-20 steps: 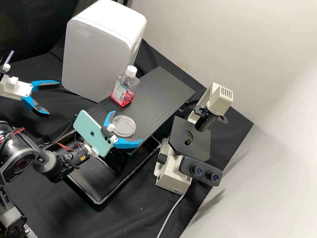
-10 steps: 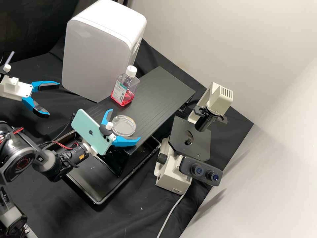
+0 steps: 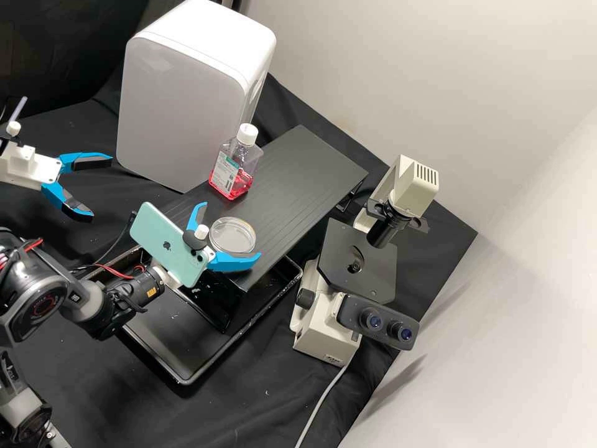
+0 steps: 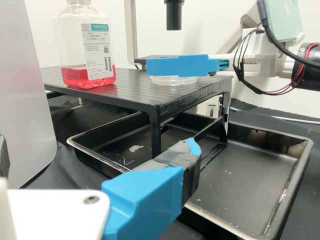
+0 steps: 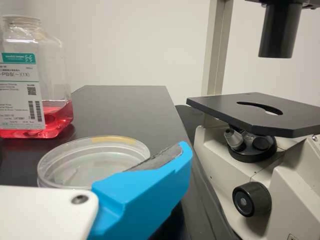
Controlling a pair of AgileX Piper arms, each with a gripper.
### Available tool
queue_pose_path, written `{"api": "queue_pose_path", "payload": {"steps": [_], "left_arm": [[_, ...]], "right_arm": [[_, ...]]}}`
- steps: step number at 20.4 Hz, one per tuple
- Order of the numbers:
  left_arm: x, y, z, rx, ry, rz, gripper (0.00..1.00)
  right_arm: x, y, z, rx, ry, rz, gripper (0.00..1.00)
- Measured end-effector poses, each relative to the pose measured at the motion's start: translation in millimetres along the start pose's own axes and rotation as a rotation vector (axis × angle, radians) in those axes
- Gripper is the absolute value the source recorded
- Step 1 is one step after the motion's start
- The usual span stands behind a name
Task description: Remove the lid from the petri dish
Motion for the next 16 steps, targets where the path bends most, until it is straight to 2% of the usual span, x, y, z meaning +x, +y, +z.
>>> {"api": "queue_pose_path", "payload": {"steps": [5,11,16], "left_arm": [[0.0,0.0,0.0,0.000,0.000,0.000,1.00],[0.0,0.0,-0.1,0.000,0.001,0.000,1.00],[0.0,0.0,-0.1,0.000,0.001,0.000,1.00]], "right_arm": [[0.1,0.5,1.2,0.005,-0.011,0.008,1.00],[2.7,-1.2,0.4,-0.021,-0.012,0.008,1.00],[2.7,-1.3,0.4,-0.020,-0.013,0.009,1.00]]}}
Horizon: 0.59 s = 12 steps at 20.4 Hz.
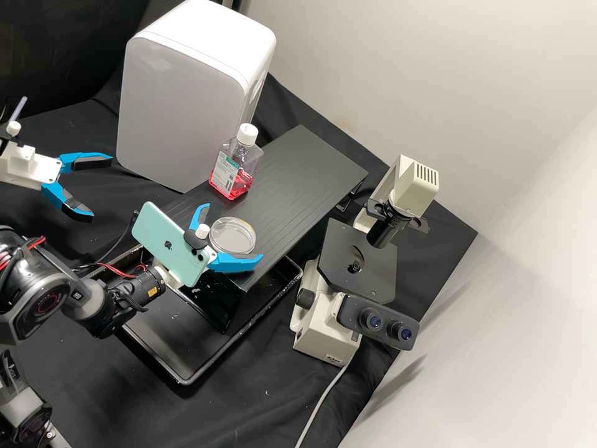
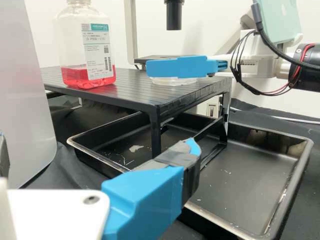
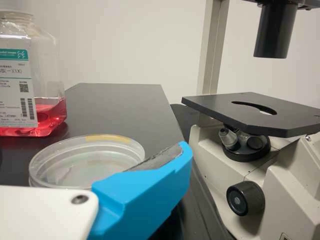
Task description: Remove the lid from the petri dish
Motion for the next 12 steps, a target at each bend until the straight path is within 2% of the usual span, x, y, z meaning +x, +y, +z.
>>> {"api": "queue_pose_path", "payload": {"steps": [5,6,12], "left_arm": [[0.0,0.0,0.0,0.002,0.000,0.000,1.00],[0.0,0.0,0.0,0.002,0.000,0.000,1.00],[0.0,0.5,-1.1,-0.004,0.013,0.006,1.00]], "right_arm": [[0.0,0.1,0.1,0.001,-0.001,0.001,1.00],[0.1,-0.3,0.5,0.000,-0.003,-0.001,0.00],[0.6,-1.8,2.0,-0.001,-0.009,-0.007,0.00]]}}
